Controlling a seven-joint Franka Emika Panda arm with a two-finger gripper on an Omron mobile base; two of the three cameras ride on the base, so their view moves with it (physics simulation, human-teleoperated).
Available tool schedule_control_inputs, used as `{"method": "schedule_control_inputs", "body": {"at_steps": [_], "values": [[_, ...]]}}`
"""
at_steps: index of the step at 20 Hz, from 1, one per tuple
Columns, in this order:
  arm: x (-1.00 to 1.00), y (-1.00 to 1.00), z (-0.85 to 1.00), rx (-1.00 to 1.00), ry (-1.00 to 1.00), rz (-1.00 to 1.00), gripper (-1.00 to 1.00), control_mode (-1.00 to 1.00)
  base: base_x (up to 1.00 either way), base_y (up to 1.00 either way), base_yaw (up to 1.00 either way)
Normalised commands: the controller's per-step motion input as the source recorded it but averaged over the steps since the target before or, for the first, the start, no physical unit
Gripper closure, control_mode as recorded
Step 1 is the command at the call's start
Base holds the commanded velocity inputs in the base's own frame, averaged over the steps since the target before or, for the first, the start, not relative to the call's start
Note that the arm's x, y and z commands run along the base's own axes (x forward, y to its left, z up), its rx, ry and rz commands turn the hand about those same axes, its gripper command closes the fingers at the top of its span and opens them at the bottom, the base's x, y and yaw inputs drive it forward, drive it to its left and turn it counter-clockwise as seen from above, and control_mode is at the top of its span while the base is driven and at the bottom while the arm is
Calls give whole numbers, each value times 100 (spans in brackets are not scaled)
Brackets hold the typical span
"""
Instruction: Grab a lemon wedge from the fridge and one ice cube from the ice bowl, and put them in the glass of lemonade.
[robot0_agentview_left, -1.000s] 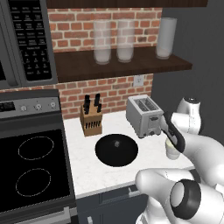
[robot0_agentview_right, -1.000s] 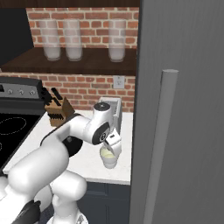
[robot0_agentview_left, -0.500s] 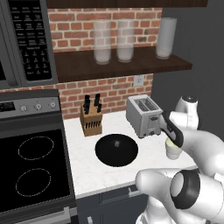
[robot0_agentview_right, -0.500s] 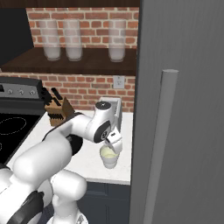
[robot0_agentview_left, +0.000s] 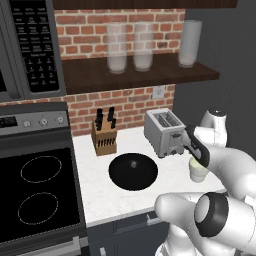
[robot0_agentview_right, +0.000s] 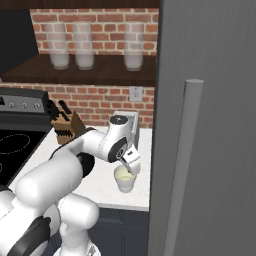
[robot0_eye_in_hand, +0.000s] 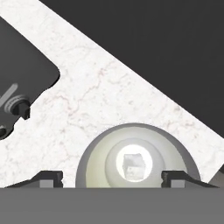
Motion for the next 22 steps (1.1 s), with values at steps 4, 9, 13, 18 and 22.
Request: {"method": "schedule_control_inputs", "body": {"at_steps": [4,9,13,18,22], "values": [[0,0,0,0,0,0,-100,-100,0,0,0],[-20,2,16,0,-3,0,-100,-100,0,0,0],[-29,1,54,0,-2,0,-100,-100,0,0,0],[-16,0,66,0,0,0,-100,-100,0,0,0],[-29,0,32,4,-10,0,-100,-100,0,0,0]]}}
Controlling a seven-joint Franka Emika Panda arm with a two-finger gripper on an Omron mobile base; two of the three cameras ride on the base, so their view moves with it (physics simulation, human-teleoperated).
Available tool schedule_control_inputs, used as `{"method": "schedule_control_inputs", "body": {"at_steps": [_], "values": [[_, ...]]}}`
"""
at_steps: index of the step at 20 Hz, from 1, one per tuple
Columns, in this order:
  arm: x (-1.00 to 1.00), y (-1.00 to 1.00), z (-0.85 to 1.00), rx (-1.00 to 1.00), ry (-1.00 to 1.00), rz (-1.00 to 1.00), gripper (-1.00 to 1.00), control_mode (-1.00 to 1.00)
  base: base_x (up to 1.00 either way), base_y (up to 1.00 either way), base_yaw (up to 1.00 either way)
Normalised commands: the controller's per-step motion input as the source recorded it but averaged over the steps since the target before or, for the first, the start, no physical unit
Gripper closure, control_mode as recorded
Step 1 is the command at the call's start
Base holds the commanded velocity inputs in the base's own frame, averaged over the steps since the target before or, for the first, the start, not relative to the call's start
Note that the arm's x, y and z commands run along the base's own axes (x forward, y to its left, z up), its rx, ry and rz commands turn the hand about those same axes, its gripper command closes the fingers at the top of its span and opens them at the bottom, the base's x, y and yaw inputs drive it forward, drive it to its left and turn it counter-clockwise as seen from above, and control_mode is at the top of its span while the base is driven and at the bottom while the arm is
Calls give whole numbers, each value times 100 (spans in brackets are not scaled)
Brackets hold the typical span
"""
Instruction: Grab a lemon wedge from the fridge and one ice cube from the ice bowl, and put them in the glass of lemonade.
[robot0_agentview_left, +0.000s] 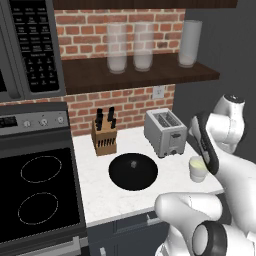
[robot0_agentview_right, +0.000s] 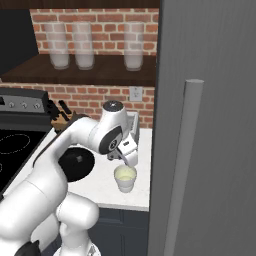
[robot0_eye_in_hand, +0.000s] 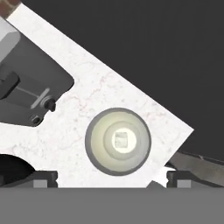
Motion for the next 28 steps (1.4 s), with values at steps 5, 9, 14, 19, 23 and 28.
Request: {"method": "schedule_control_inputs", "body": {"at_steps": [5,9,14,19,23,28], "values": [[-32,0,31,5,-12,0,-100,-100,0,0,0],[-33,1,29,4,-14,0,-100,-100,0,0,0],[-33,21,27,0,-12,2,-100,-100,0,0,0],[-47,42,21,0,-5,10,-100,-100,0,0,0],[-39,45,42,-9,17,24,-100,-100,0,0,0],[-38,33,48,-19,27,26,-100,-100,0,0,0]]}}
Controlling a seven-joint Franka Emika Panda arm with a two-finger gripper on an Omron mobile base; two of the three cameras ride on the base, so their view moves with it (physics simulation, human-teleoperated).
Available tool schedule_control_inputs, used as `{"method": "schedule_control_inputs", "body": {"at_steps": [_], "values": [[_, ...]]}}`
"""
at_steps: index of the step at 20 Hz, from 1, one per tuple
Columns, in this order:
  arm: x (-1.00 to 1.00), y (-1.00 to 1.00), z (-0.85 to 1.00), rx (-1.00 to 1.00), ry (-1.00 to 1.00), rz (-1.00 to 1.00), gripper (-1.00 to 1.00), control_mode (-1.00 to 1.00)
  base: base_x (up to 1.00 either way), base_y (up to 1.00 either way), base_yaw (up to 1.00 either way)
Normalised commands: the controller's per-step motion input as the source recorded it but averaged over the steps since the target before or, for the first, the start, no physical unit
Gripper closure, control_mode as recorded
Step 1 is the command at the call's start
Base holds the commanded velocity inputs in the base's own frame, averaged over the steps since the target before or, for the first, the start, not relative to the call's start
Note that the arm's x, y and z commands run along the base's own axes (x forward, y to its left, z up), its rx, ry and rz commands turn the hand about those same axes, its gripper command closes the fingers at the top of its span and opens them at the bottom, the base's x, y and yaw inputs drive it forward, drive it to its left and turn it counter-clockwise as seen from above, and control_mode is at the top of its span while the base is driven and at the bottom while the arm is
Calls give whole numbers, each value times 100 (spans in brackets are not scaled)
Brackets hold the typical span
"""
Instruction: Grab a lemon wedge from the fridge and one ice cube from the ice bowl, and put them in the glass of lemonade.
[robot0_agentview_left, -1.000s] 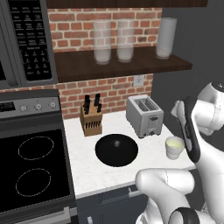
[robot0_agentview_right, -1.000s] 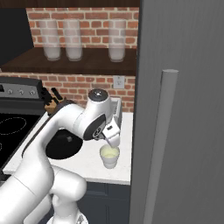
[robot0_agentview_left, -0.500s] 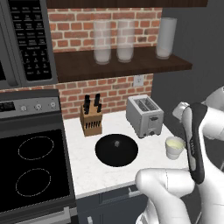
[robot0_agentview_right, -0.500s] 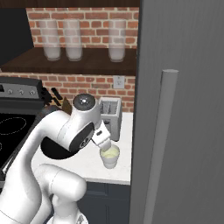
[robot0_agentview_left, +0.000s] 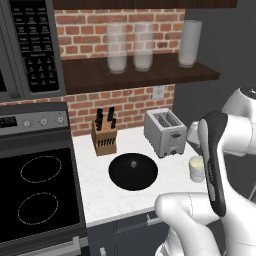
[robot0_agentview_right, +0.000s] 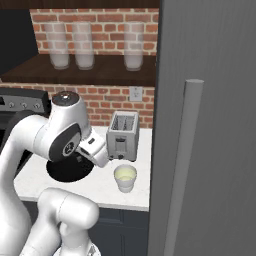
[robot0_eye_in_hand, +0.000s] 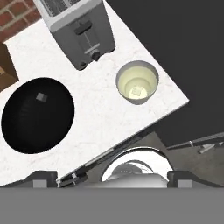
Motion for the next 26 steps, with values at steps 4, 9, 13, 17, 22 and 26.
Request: {"method": "schedule_control_inputs", "body": {"at_steps": [4,9,13,17,22,26], "values": [[-58,22,6,-4,1,21,-100,-100,0,0,0],[-8,4,0,0,0,3,-100,-100,0,0,0],[-6,0,0,0,0,0,-100,-100,0,0,0],[0,0,0,0,0,0,-100,100,-59,0,-3],[0,0,0,0,0,0,-100,100,-82,0,-31],[0,0,0,0,0,0,-100,100,-61,0,-44]]}}
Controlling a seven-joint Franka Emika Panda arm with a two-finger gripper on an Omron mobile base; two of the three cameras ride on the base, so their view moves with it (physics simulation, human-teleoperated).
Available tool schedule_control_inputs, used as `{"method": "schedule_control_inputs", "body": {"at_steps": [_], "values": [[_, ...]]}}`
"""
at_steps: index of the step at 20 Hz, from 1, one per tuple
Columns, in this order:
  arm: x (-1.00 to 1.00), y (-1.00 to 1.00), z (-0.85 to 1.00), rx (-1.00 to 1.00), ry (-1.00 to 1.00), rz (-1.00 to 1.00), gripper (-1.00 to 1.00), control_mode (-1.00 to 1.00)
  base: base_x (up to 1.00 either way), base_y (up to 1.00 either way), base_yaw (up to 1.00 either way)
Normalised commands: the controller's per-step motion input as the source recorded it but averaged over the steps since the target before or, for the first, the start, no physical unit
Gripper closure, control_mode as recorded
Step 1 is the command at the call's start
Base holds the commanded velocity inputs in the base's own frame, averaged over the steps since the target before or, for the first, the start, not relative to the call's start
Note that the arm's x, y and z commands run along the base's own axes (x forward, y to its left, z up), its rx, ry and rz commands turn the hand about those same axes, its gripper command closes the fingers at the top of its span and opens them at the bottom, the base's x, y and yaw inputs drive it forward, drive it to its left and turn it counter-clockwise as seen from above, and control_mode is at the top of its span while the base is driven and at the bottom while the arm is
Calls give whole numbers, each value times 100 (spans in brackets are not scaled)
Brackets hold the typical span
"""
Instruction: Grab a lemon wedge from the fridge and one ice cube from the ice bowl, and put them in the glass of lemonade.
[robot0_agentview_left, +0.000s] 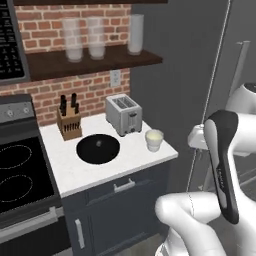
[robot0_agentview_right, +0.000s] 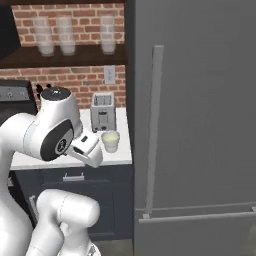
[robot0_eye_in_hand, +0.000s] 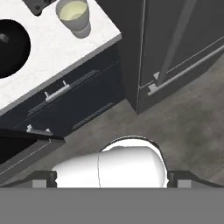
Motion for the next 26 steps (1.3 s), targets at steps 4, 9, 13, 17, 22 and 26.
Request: {"method": "schedule_control_inputs", "body": {"at_steps": [4,9,13,17,22,26], "values": [[0,0,0,0,0,0,-100,100,-29,-8,-52],[0,0,0,0,0,0,-100,100,0,-50,-48],[0,0,0,0,0,0,-100,100,0,-19,-27],[0,0,0,0,0,0,-100,100,0,0,-12],[0,0,0,0,0,0,-100,100,0,0,-5],[0,0,0,0,0,0,-100,100,-17,0,0]]}}
